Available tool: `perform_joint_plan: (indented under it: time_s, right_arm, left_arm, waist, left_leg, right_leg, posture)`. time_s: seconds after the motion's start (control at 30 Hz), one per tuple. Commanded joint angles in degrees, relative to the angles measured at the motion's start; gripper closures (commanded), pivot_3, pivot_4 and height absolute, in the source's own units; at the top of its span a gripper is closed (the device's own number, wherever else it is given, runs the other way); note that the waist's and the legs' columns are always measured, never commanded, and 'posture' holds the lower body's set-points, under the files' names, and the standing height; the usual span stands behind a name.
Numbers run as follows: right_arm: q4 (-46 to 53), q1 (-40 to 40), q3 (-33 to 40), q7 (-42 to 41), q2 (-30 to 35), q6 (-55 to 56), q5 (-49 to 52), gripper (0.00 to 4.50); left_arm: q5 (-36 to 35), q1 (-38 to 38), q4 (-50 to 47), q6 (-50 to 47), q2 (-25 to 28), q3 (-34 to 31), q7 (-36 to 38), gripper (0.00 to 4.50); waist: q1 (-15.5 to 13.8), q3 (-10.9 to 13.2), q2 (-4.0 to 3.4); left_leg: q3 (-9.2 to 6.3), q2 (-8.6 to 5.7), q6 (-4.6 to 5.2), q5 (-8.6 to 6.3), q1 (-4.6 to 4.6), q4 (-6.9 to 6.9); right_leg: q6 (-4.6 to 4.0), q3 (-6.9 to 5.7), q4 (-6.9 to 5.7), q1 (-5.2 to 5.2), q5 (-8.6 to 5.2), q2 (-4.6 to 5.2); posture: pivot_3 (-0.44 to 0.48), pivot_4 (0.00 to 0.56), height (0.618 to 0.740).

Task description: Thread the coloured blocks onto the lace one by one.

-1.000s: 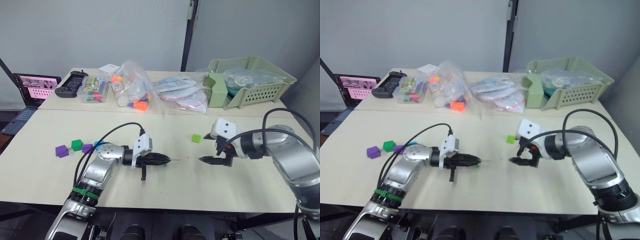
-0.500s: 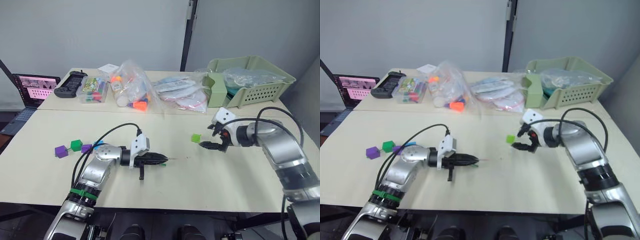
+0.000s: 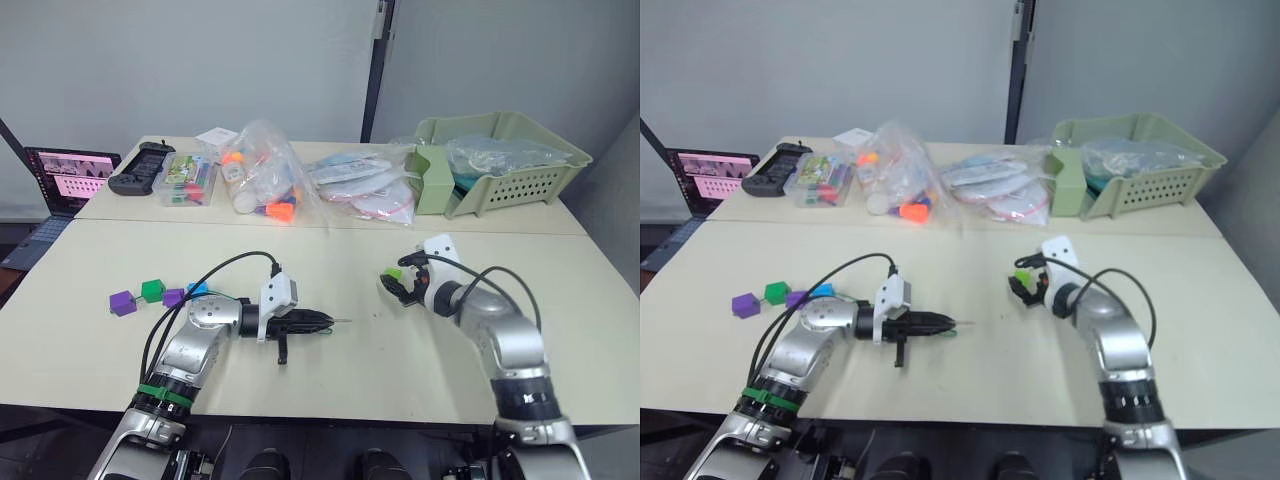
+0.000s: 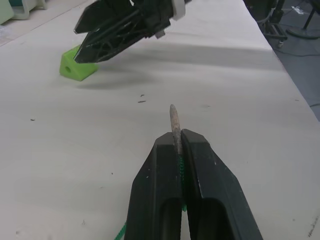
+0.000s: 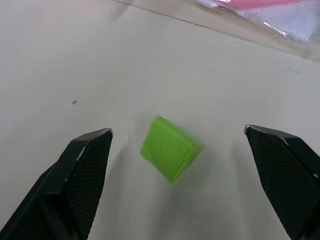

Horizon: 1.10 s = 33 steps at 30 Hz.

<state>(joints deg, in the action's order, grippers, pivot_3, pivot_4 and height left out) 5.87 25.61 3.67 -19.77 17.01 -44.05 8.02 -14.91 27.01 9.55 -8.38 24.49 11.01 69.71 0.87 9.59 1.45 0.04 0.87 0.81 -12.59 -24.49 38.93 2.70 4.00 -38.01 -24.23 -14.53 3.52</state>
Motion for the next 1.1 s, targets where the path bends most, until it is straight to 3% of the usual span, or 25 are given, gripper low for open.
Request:
perform_joint_plan:
  time_s: [0.03,0.5,0.63,0.83,1.1]
  right_arm:
    - [4.11,-1.12,1.83,5.18,-3.93,1.25,0.51,0.04]
    - [-5.06,-0.84,1.77,11.07,-9.46,9.57,-0.06,0.04]
    - [-7.96,-0.65,1.8,11.22,-10.08,12.29,0.3,1.18]
    - [-13.49,0.73,3.43,12.46,-10.78,15.99,0.86,3.3]
    - [-10.47,-1.13,3.42,11.45,-9.84,14.69,1.29,3.36]
  left_arm:
    - [-0.53,1.64,-0.89,1.29,-0.24,0.01,0.51,4.5]
    - [-0.5,1.77,-1.51,0.68,-0.07,0.1,0.57,4.5]
    - [-0.54,1.83,-1.73,0.48,0.01,0.08,0.53,4.5]
    - [-0.6,1.95,-1.87,0.0,-0.16,0.3,0.6,4.5]
    - [-0.67,1.64,-2.3,-0.16,-0.56,0.51,0.21,4.5]
  waist:
    - [0.09,0.0,0.0]
    - [0.31,0.0,0.0]
    - [0.44,0.0,0.0]
    - [1.08,0.0,0.0]
    - [1.23,0.0,-0.01]
  left_leg:
    - [0.01,0.0,0.0,0.0,0.02,0.0]
    - [0.03,0.01,0.0,0.0,0.09,-0.02]
    - [0.03,0.01,0.0,0.0,0.1,-0.05]
    - [0.02,0.04,0.0,0.0,0.15,-0.07]
    - [0.0,0.04,0.0,0.0,0.15,-0.09]
  right_leg:
    - [0.0,0.0,0.0,0.0,0.0,-0.01]
    - [0.0,0.01,0.03,0.07,0.0,-0.02]
    - [0.0,0.02,0.03,0.07,0.0,-0.03]
    - [-0.01,0.02,0.02,0.09,0.0,-0.05]
    - [-0.01,0.02,0.01,0.09,0.0,-0.05]
  posture:
    - [0.0,0.15,0.737]
    - [0.0,0.15,0.737]
    - [0.0,0.15,0.737]
    - [0.0,0.15,0.737]
    - [0.0,0.15,0.737]
